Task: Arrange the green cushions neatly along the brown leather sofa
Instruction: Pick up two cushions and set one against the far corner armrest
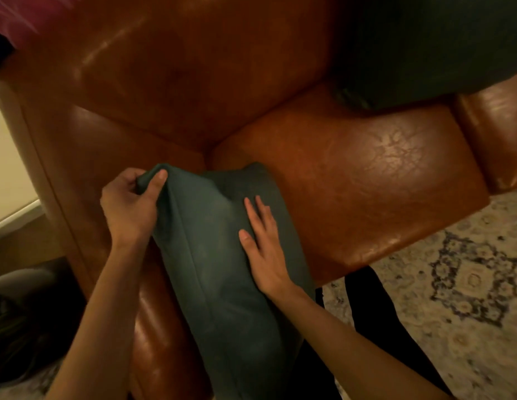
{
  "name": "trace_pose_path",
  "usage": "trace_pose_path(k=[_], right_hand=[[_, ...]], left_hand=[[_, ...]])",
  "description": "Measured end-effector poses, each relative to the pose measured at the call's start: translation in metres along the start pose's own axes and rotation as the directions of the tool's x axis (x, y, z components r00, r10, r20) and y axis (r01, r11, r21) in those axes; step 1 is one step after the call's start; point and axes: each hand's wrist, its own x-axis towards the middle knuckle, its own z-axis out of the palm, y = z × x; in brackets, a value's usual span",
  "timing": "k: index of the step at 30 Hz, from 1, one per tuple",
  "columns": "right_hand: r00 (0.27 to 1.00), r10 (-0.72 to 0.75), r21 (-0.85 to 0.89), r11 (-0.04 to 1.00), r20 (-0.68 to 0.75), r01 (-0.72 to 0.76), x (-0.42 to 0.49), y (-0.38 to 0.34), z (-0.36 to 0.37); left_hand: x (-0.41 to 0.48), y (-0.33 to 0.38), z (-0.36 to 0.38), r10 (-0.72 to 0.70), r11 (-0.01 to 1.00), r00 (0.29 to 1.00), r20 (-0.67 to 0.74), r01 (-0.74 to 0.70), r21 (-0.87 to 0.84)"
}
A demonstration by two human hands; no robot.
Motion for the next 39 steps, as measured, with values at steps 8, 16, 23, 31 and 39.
trace_pose_path(k=[8, 16, 23, 31, 39], right_hand=[[1.0, -0.026, -0.259, 0.965, 0.014, 0.029, 0.006, 0.002, 0.027], [0.999, -0.023, -0.286, 0.958, 0.023, 0.029, 0.007, 0.001, 0.025], [0.997, -0.007, -0.323, 0.946, 0.082, 0.033, 0.007, -0.006, 0.024], [0.986, -0.006, -0.457, 0.886, 0.167, 0.083, 0.008, -0.01, 0.018], [0.972, 0.029, -0.527, 0.844, 0.234, 0.102, 0.011, -0.014, 0.014]], left_hand=[[-0.017, 0.009, -0.024, -0.169, 0.947, 0.986, 0.004, 0.163, -0.277], [-0.076, 0.016, 0.026, -0.149, 0.98, 0.981, -0.125, 0.163, 0.113], [-0.065, -0.002, 0.016, -0.052, 0.998, 0.972, -0.229, 0.058, 0.02], [-0.015, 0.019, -0.011, -0.239, 0.97, 0.949, -0.206, 0.244, -0.001], [-0.029, 0.031, -0.007, -0.243, 0.97, 0.936, -0.253, 0.241, -0.039]])
